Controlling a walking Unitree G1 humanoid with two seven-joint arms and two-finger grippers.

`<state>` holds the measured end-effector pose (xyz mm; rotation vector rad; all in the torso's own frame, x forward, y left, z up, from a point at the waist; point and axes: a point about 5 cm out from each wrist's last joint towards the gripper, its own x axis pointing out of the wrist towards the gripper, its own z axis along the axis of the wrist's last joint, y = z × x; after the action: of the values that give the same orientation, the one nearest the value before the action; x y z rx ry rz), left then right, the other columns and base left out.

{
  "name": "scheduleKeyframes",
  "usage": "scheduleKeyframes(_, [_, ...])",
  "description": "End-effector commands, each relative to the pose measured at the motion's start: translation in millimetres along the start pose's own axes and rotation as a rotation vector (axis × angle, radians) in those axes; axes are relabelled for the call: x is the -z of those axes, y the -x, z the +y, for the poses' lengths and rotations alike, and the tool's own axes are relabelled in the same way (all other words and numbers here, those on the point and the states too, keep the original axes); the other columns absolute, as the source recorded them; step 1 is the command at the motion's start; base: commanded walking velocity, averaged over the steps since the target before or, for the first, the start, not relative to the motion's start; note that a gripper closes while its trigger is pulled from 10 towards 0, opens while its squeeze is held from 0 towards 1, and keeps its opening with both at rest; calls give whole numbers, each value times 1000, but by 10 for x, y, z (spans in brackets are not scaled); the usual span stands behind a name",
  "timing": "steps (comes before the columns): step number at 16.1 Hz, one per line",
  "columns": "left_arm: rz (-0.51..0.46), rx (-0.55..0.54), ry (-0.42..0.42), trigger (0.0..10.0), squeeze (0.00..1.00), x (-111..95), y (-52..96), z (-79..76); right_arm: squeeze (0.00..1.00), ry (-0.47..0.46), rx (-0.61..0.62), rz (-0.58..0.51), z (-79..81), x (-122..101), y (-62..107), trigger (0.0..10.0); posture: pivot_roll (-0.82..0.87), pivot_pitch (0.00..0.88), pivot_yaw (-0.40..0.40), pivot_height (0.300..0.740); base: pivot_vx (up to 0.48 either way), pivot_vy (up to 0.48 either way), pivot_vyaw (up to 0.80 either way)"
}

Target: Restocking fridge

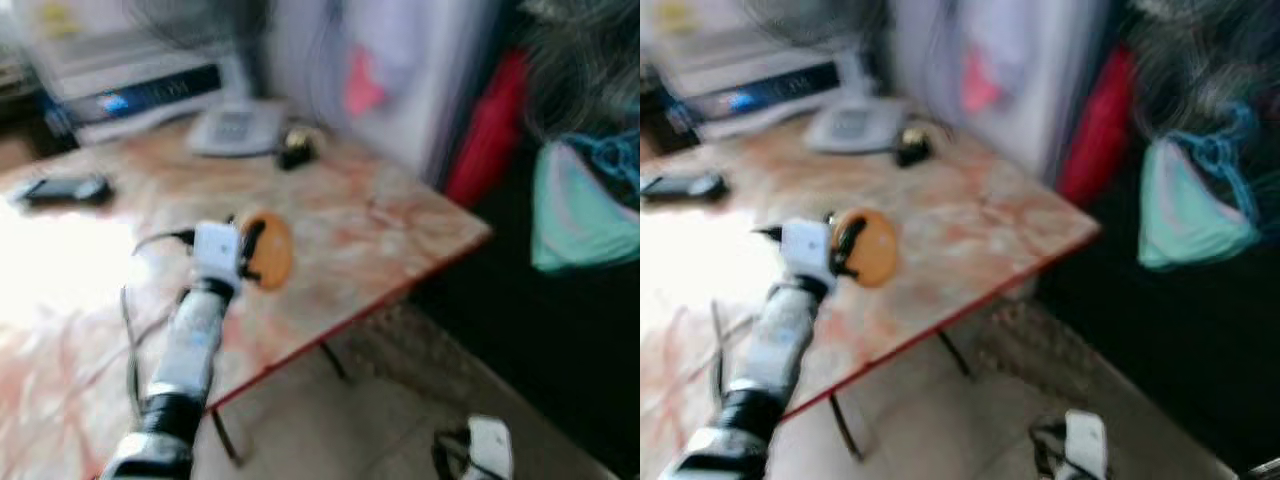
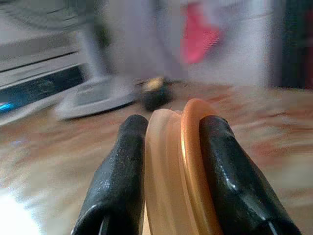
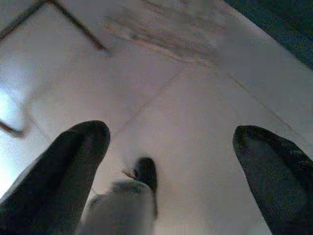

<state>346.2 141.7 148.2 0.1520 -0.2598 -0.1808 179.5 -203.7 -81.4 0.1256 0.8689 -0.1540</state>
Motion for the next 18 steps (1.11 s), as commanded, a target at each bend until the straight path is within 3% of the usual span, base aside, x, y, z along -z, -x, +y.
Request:
scheduleKeyframes(1, [-32,-25,-11,10000,0,-71,-19,95,0,-4,-13,-2,57,-9,-9,10000,40,0,29,740,0,0,-800])
scheduleKeyframes(15, [-42,2,26,10000,0,-79,-34,56,0,4,-32,4,53,-19,-11,10000,41,0,19,740,0,0,-800])
scheduleKeyframes(16, [-2,12,25,10000,0,-18,-29,59,0,4,-34,5,53,-19,-12,10000,42,0,19,740,0,0,-800])
scheduleKeyframes(18, [91,-60,83,10000,0,181,43,241,0,3,-39,7,57,-16,-11,10000,34,0,22,740,0,0,-800])
